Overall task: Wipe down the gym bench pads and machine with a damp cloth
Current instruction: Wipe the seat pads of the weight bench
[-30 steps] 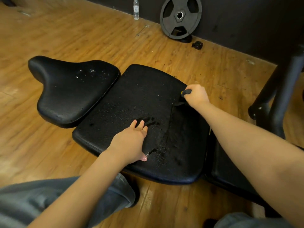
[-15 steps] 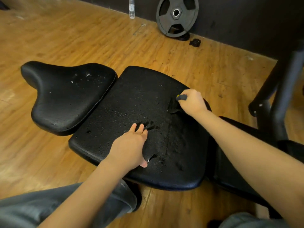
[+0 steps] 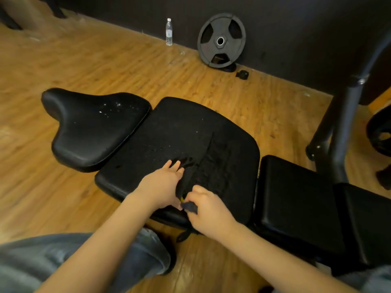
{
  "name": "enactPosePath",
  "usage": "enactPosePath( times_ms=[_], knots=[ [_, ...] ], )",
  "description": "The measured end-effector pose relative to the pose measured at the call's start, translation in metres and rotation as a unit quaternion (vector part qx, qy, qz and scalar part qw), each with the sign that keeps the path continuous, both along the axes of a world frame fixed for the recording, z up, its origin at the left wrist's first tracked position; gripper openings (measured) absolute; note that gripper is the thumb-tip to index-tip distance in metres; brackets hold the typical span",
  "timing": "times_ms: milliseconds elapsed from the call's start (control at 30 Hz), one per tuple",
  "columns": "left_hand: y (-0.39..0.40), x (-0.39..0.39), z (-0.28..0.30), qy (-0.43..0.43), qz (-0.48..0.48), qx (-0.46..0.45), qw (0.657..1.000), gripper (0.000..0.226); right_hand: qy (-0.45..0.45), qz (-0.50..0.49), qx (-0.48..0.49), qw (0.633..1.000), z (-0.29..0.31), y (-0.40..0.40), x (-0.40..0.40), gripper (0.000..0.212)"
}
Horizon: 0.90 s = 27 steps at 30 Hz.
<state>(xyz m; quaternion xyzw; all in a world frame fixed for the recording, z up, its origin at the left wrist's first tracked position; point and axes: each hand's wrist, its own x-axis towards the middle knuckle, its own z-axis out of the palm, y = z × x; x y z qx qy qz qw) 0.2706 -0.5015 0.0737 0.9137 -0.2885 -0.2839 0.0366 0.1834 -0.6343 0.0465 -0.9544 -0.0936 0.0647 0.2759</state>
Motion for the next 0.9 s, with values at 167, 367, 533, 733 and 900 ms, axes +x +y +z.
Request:
enactPosePath(
  times_ms=[167, 367, 533, 733, 900],
  knots=[
    [0.012, 0.0, 0.008, -0.001, 0.029, 0.05, 0.998, 0.113, 0.008, 0.042, 0.001, 0.999, 0.002, -0.006, -0.003, 0.015],
    [0.024, 0.009, 0.012, 0.016, 0.066, 0.069, 0.995, 0.119, 0.009, 0.07, 0.011, 0.997, 0.004, -0.018, 0.01, 0.015],
    [0.019, 0.01, 0.005, 0.001, 0.069, 0.07, 0.995, 0.121, -0.011, -0.076, -0.024, 0.997, 0.005, -0.064, 0.092, 0.013],
    [0.022, 0.012, 0.001, -0.003, 0.065, 0.064, 0.996, 0.124, -0.032, -0.215, -0.067, 0.974, 0.009, -0.115, 0.184, 0.02],
    [0.017, 0.014, 0.0, -0.023, 0.059, 0.079, 0.995, 0.127, -0.068, -0.283, -0.071, 0.954, 0.003, -0.124, 0.213, 0.024]
  ],
)
